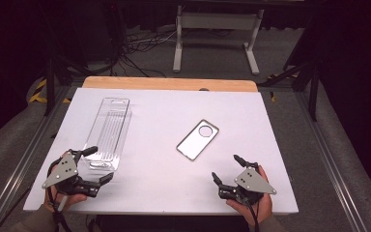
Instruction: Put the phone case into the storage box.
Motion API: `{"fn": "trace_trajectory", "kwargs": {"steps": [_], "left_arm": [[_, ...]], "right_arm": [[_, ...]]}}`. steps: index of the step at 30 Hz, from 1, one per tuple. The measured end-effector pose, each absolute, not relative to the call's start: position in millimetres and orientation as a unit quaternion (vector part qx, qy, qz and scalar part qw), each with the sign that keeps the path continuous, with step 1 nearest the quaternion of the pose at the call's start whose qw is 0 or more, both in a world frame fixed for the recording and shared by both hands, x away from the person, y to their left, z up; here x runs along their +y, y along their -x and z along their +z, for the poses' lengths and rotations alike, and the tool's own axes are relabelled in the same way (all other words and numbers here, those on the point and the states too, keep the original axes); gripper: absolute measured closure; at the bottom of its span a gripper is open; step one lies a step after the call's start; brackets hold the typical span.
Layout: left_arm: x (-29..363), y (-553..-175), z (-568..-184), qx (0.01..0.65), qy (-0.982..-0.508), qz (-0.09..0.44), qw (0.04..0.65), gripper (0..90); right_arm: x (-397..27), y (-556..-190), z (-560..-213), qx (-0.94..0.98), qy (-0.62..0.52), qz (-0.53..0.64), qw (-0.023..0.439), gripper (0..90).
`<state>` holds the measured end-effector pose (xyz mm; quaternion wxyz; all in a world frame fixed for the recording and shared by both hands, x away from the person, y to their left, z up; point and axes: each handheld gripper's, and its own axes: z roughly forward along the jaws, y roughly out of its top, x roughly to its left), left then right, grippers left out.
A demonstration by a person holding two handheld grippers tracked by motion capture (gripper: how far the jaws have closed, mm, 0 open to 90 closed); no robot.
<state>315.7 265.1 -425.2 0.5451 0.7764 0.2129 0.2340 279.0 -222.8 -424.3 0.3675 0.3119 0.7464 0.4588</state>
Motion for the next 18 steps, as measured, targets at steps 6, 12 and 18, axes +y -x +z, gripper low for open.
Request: {"fn": "trace_trajectory", "kwargs": {"steps": [6, 12, 18], "left_arm": [[266.3, -313.9, -424.9, 0.212, -0.780, 0.232, 0.541, 4.4], [266.6, -313.4, -425.6, 0.211, -0.782, 0.230, 0.540, 4.5], [269.5, -314.5, -427.2, 0.209, -0.788, 0.231, 0.531, 4.3]], "right_arm": [[-225.3, -280.1, -422.1, 0.743, -0.318, 0.461, 0.367, 14.4], [-223.0, -283.8, -424.4, 0.749, -0.317, 0.456, 0.361, 14.9], [-223.5, -294.2, -424.6, 0.753, -0.322, 0.458, 0.346, 14.8]]}}
